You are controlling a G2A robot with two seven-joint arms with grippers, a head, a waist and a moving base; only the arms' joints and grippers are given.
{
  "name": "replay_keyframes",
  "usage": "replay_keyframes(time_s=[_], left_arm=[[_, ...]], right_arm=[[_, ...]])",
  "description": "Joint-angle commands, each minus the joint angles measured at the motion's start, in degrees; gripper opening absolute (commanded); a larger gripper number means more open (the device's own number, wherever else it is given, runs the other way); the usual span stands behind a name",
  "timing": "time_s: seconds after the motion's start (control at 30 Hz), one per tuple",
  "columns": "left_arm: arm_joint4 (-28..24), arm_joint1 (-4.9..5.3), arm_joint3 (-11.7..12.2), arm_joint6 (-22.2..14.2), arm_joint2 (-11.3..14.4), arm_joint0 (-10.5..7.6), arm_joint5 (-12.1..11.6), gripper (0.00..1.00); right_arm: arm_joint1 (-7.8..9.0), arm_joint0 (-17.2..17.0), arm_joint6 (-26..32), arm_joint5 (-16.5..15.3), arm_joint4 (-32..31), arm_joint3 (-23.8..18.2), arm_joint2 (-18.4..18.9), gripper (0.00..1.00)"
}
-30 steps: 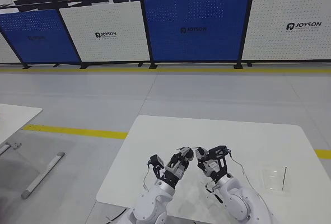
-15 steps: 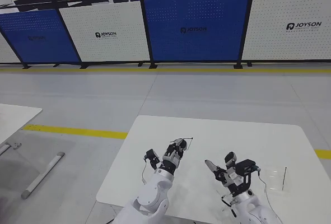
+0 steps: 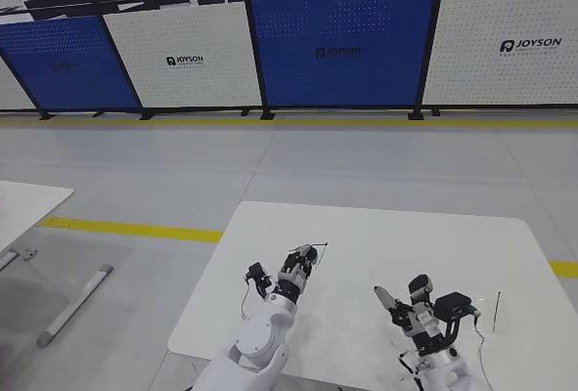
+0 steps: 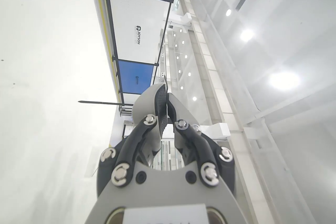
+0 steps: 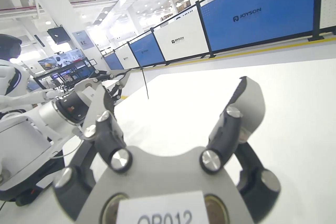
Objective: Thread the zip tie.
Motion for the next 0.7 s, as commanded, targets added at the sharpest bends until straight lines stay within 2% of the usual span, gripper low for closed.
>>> replay_keyframes(time_s=[0.0, 0.03, 0.1, 0.2, 0.37, 0.43, 0.47, 0.6, 0.67], left_arm=[[0.4, 0.01, 0.0, -0.1, 0.1, 0.04, -0.2, 0.00], [2.0, 0.00, 0.0, 0.4, 0.4, 0.35, -1.2, 0.00], [2.8, -0.11, 0.0, 0.9, 1.1, 0.75, -1.6, 0.00], [3.9, -0.37, -0.2, 3.4, 1.9, 0.84, -1.8, 0.00], [6.7, -0.65, 0.4, 5.7, 3.1, 0.93, -1.7, 0.00], [7.2, -0.70, 0.4, 6.1, 3.3, 1.25, -1.9, 0.00], [7.6, -0.71, 0.3, 6.3, 3.3, 1.41, -2.0, 0.00], [8.4, -0.82, 0.1, 8.4, 2.9, 1.61, -2.3, 0.00], [8.3, -1.02, 0.3, 10.1, 2.9, 1.33, -2.7, 0.00]], right_arm=[[0.00, 0.0, 0.0, 0.0, 0.0, 0.0, 0.0, 1.00], [0.00, 0.0, 0.1, 0.1, 0.0, 0.0, 0.0, 1.00], [0.07, -0.3, 1.0, 0.0, 1.0, -0.2, 0.3, 1.00], [0.71, -2.0, 1.7, 0.0, 7.8, -3.1, 2.1, 1.00], [3.23, -7.7, -3.3, 0.0, 20.0, -10.5, 8.2, 1.00], [4.27, -9.7, -3.9, 0.0, 24.1, -12.3, 10.5, 1.00], [4.85, -10.7, -3.7, 0.0, 28.0, -12.9, 12.3, 1.00], [6.13, -10.9, 1.5, 0.0, 40.6, -11.3, 17.6, 1.00], [6.37, -10.2, 3.4, 0.0, 44.4, -9.7, 19.3, 1.00]])
